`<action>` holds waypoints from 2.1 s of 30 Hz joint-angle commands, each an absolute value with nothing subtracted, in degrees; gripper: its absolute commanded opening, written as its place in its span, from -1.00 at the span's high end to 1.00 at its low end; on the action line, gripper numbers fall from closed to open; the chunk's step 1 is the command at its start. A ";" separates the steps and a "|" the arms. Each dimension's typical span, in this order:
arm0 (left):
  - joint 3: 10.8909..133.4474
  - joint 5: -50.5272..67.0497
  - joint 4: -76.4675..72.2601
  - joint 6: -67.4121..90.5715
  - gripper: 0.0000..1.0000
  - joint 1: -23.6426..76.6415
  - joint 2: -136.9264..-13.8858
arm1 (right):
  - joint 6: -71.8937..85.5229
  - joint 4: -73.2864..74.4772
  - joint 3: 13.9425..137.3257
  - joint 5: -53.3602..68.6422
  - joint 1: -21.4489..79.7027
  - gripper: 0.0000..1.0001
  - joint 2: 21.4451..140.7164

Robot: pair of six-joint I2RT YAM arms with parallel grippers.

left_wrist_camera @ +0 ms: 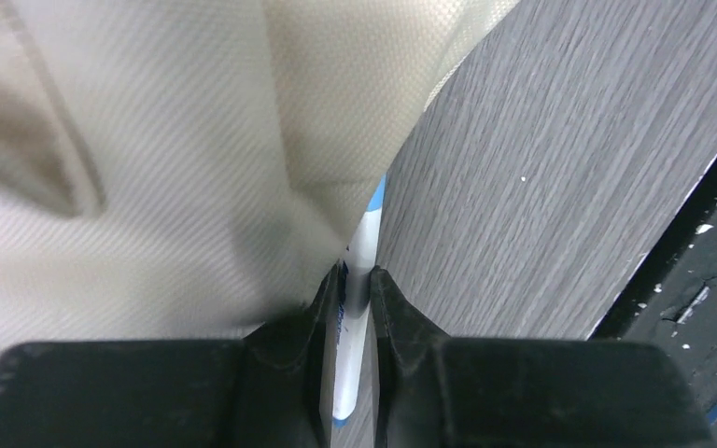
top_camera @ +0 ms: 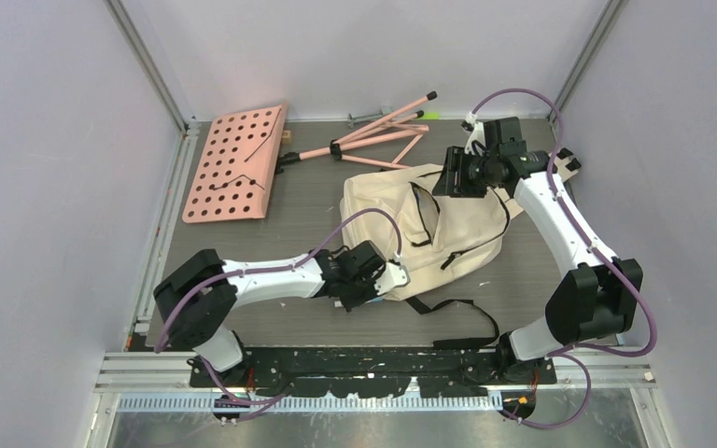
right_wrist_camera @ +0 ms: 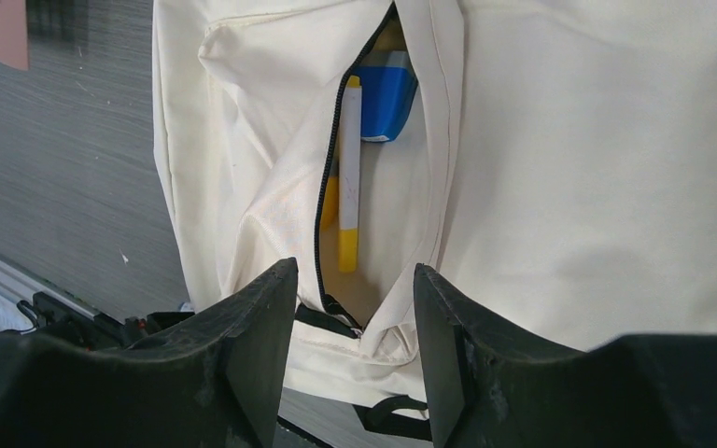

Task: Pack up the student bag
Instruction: Pick up the stationery from the center of the board, then place the stationery in the student bag.

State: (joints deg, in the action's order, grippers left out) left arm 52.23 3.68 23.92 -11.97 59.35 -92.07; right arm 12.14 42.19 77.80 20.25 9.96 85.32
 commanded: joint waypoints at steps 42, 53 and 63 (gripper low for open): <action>65.61 -22.57 8.61 25.54 1.00 52.92 -67.98 | 48.41 27.00 80.51 33.10 14.26 -0.09 84.07; 68.23 -19.02 6.25 29.05 1.00 52.73 -71.24 | 50.48 21.91 82.99 39.57 17.53 -0.15 88.23; 69.91 -18.76 7.20 31.59 1.00 52.33 -73.65 | 50.74 22.48 85.68 42.89 18.98 -0.13 91.55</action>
State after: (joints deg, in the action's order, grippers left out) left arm 66.81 -18.41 9.93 29.82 52.84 -73.06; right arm 49.93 24.08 82.17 39.83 18.02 91.98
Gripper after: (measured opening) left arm 0.143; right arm 0.571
